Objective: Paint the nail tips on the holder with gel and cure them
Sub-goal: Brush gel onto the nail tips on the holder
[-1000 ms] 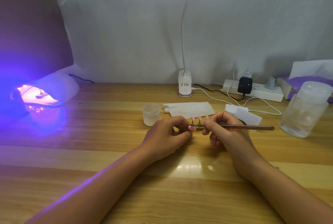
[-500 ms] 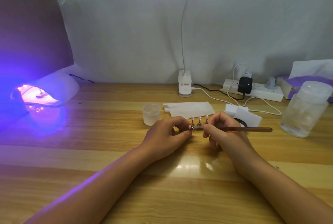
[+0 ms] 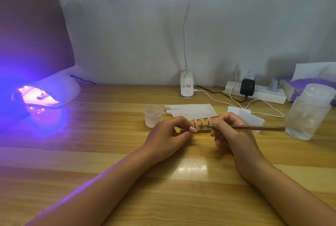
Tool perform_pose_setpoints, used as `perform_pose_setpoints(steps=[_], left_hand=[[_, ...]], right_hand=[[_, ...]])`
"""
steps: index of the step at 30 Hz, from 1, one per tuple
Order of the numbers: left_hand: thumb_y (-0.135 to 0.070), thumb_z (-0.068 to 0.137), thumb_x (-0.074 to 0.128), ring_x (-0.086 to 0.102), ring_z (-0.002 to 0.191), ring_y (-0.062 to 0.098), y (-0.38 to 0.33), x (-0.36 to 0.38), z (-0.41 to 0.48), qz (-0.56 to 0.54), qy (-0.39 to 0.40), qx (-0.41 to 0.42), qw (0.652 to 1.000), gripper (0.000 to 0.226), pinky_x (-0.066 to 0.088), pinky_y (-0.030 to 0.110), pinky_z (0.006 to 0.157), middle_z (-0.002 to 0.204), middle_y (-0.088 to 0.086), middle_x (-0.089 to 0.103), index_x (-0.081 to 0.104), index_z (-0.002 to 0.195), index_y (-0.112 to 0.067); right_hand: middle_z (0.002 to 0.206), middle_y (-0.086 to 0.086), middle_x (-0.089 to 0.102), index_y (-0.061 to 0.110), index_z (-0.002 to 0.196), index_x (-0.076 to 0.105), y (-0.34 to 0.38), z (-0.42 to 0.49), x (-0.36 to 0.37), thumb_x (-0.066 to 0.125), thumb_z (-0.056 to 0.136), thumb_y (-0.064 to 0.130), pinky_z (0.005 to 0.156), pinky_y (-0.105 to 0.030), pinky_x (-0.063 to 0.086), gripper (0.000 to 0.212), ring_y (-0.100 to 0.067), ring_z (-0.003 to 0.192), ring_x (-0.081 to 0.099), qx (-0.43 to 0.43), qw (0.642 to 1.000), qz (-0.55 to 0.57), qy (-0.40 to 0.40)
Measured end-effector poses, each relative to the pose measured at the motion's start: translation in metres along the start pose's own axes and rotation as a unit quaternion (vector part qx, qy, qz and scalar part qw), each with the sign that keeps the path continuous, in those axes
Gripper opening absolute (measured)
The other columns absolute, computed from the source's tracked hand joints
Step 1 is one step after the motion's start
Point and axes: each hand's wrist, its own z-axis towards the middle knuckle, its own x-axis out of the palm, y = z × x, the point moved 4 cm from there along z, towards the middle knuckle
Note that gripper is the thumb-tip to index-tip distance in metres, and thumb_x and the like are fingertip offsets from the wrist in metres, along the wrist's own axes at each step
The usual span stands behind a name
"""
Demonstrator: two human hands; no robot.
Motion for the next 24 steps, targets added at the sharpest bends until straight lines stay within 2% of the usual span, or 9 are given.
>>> perform_pose_setpoints(steps=[2,5,13,18,22,24], left_hand=[[-0.024,0.092,0.069,0.042,0.049,0.000,0.0008,0.0003,-0.0002,0.002,-0.005,-0.004,1.000,0.008,0.029,0.012,0.051,0.074,-0.030,0.062,0.071,0.094,-0.031],[-0.024,0.091,0.070,0.042,0.048,0.001,0.0006,0.0005,-0.0002,0.009,-0.006,-0.004,1.000,0.006,0.028,0.012,0.049,0.064,-0.034,0.057,0.071,0.094,-0.029],[-0.024,0.089,0.071,0.044,0.053,0.002,0.0031,0.0012,0.0005,0.010,0.002,-0.010,1.000,0.009,0.033,0.020,0.056,0.090,-0.017,0.069,0.071,0.096,-0.030],[-0.025,0.090,0.071,0.046,0.052,-0.001,0.0043,0.0011,0.0007,0.014,0.000,-0.008,1.000,0.008,0.031,0.014,0.054,0.082,-0.023,0.065,0.070,0.093,-0.033],[-0.026,0.090,0.071,0.044,0.052,0.001,0.0038,0.0005,0.0014,0.008,-0.003,-0.005,1.000,0.007,0.032,0.017,0.055,0.088,-0.020,0.068,0.071,0.093,-0.032],[-0.024,0.090,0.071,0.043,0.051,0.001,0.0037,0.0005,0.0014,0.003,-0.003,-0.005,1.000,0.008,0.032,0.015,0.054,0.083,-0.024,0.066,0.071,0.094,-0.031]], right_hand=[[0.063,-0.002,0.065,0.006,0.084,0.056,0.0017,-0.0010,0.0015,0.061,0.092,0.013,0.044,-0.020,0.043,0.011,-0.011,0.047,0.052,-0.003,1.000,0.008,0.014],[0.064,-0.003,0.067,0.006,0.084,0.056,0.0031,-0.0023,0.0040,0.061,0.092,0.012,0.044,-0.018,0.044,0.011,-0.011,0.048,0.053,-0.004,0.999,0.005,0.038],[0.068,-0.004,0.069,0.009,0.087,0.057,-0.0005,-0.0016,0.0061,0.065,0.090,0.013,0.045,-0.018,0.044,0.009,-0.011,0.050,0.055,0.002,0.997,-0.039,0.059],[0.060,0.001,0.063,0.008,0.085,0.056,-0.0020,0.0001,0.0056,0.062,0.089,0.007,0.044,-0.018,0.044,0.008,-0.008,0.049,0.055,-0.005,0.997,-0.068,0.048],[0.057,0.000,0.056,0.006,0.084,0.054,-0.0026,0.0008,0.0046,0.061,0.087,0.008,0.043,-0.019,0.043,0.008,-0.007,0.047,0.052,-0.009,0.996,-0.081,0.032],[0.057,0.000,0.054,0.005,0.084,0.054,-0.0034,0.0010,0.0040,0.061,0.088,0.008,0.042,-0.018,0.040,0.008,-0.006,0.046,0.049,-0.006,0.997,-0.075,0.025]])
